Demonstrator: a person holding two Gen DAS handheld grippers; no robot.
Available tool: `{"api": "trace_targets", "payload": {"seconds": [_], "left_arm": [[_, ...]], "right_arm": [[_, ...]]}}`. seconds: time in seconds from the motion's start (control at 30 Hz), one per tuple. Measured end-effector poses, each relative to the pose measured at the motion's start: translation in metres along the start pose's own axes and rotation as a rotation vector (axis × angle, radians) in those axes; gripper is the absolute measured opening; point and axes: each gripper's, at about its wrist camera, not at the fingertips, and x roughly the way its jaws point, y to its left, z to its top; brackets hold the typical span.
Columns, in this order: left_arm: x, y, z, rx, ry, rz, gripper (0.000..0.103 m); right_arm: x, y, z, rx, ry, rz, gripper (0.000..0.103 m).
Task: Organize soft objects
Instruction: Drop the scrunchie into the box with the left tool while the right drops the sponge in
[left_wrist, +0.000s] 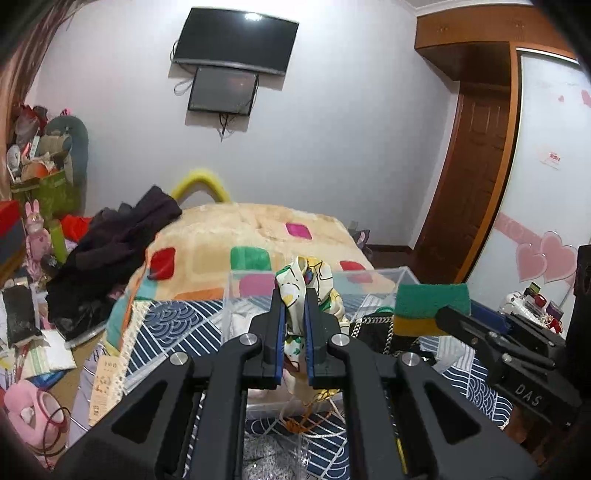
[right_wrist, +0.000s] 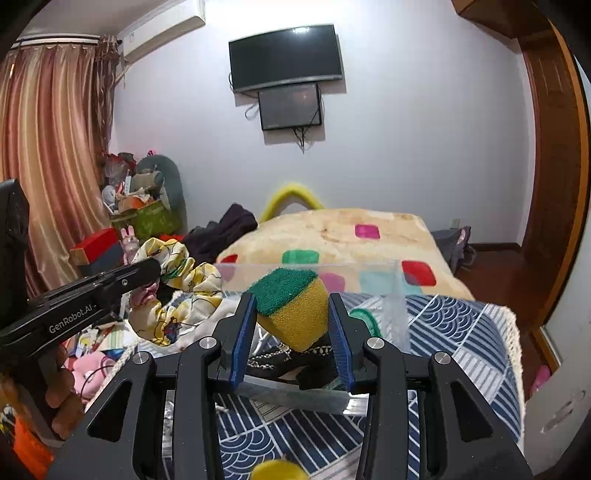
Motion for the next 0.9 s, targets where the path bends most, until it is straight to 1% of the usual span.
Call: {"api": "trace_targets", "payload": {"seconds": [0.23,0.4,0.53,0.6,0.63,0.67,0.7,0.73,0.77,0.8,0.9], "left_arm": [[0.045,0.005,-0.022,-0.012,0.117,0.013,0.008],[0.067,0.01,-0.035,-0.02,0.187,0.039,0.008],[0.072,0.01,-0.041,-0.013,0.205,0.055,0.011],[0.07,0.009,-0.041,-0.003,0.207,0.056,0.019],[0.068,0.008,-0.041,0.0,0.208,0.055,0.022],[0.066,0.008,-0.041,0.004,0.208,0.054,0.03],[0.064,0.008,-0.04,0.006,0.205,0.054,0.039],[0.061,0.007,-0.04,0.006,0.199,0.058,0.043],[0.057,0.008,-0.039,0.006,0.192,0.062,0.048],[0.054,0.008,-0.038,0.006,0.185,0.062,0.051],[0.041,0.008,-0.036,0.011,0.166,0.062,0.057]], "right_arm": [[0.032,0.003,-0.015,-0.003,0.089,0.002,0.036],[0.044,0.006,-0.022,-0.033,0.125,-0.007,0.037],[0.046,0.008,-0.024,-0.053,0.143,-0.024,0.038],[0.043,0.006,-0.023,-0.05,0.147,-0.027,0.038],[0.043,0.004,-0.022,-0.047,0.15,-0.027,0.04],[0.041,0.002,-0.021,-0.042,0.152,-0.026,0.047],[0.04,0.0,-0.02,-0.036,0.15,-0.025,0.05],[0.038,-0.002,-0.019,-0.03,0.145,-0.025,0.056],[0.033,-0.003,-0.019,-0.024,0.137,-0.028,0.058],[0.031,-0.004,-0.018,-0.023,0.134,-0.029,0.058],[0.02,-0.006,-0.016,-0.016,0.12,-0.025,0.058]]}}
